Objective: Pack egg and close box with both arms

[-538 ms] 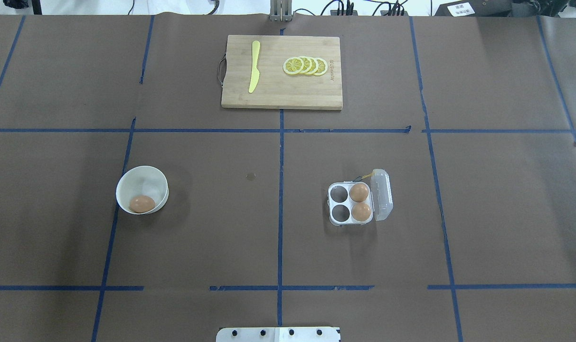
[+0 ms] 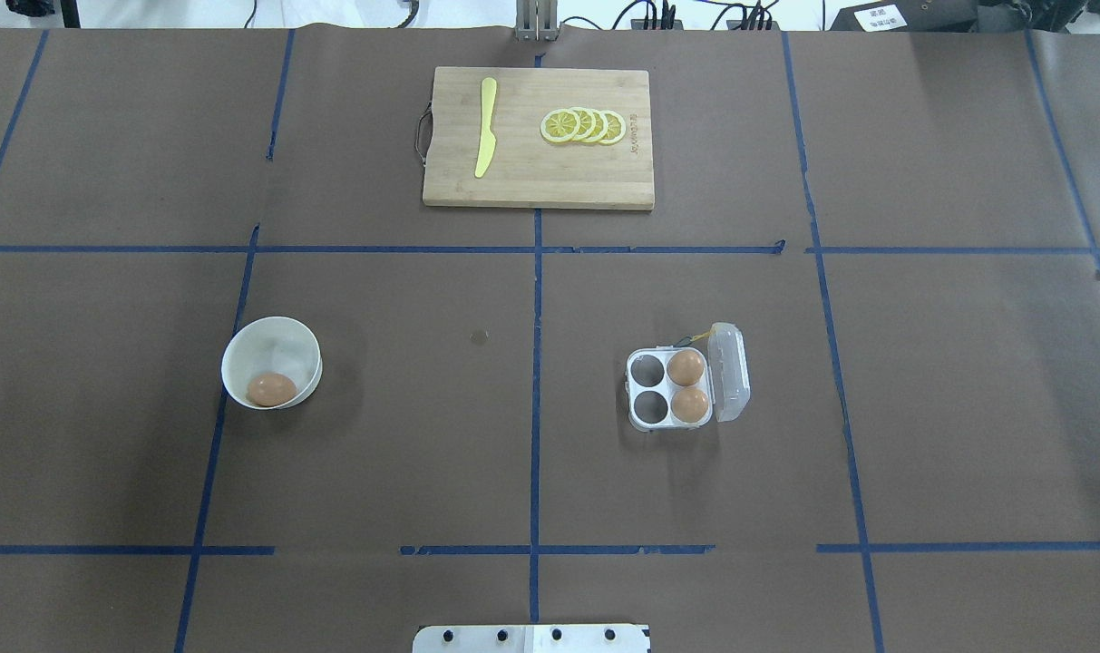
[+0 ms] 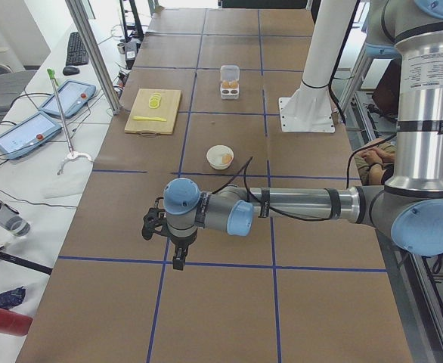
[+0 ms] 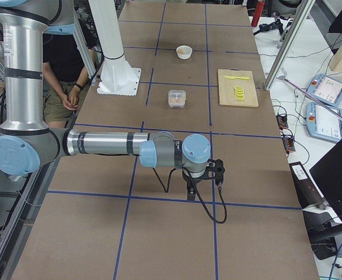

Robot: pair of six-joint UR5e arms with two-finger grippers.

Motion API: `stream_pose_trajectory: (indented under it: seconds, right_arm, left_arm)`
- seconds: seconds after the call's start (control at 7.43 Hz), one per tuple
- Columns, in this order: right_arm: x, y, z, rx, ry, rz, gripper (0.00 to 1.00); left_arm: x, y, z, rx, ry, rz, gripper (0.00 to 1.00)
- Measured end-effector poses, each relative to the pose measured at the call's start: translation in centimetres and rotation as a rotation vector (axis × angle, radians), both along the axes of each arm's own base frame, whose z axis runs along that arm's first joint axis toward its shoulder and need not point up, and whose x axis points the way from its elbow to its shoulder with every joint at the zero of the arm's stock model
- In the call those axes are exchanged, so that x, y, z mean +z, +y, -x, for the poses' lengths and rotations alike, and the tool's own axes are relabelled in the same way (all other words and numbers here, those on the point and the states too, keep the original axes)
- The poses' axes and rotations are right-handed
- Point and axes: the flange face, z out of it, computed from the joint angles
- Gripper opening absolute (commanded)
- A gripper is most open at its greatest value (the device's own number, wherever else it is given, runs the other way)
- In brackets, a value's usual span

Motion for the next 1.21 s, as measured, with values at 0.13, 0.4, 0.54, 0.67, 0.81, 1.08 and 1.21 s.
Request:
stream_pose_trajectory:
  seconds: [0.13,0.4,0.54,0.67,0.81,1.08,1.21]
  right_arm:
    - [-0.3,-0.1,0.0,0.000,-0.001,-0.005,1.00]
    - [-0.5,-0.1,0.0,0.000,-0.001,-0.010,1.00]
    - [-0.6,-0.1,0.0,0.000,-0.001,-0.011,1.00]
    - [-0.6,-0.1,0.0,-0.001,-0.001,-0.014,1.00]
    - [-0.7,-0.1,0.0,-0.002,-0.001,-0.017,1.00]
    - [-0.9,-0.1,0.0,-0.003,-0.001,-0.022,1.00]
    - [-1.0,-0.1,0.0,-0.003,-0.001,-0.024,1.00]
  left_arm:
    - [-2.6,-1.6,-0.7,0.013,0.006,-0.075,1.00]
    - [-6.9,-3.3,-3.0,0.061,0.041,-0.208,1.00]
    - [-8.8,-4.2,-4.5,0.089,0.065,-0.252,1.00]
    - [-10.8,-5.0,-7.6,0.124,0.098,-0.264,1.00]
    - [-13.2,-5.8,-11.6,0.142,0.125,-0.244,1.00]
    - [-18.4,-4.5,-19.1,0.109,0.167,-0.166,1.00]
    - [-20.9,-2.4,-22.4,0.072,0.193,-0.111,1.00]
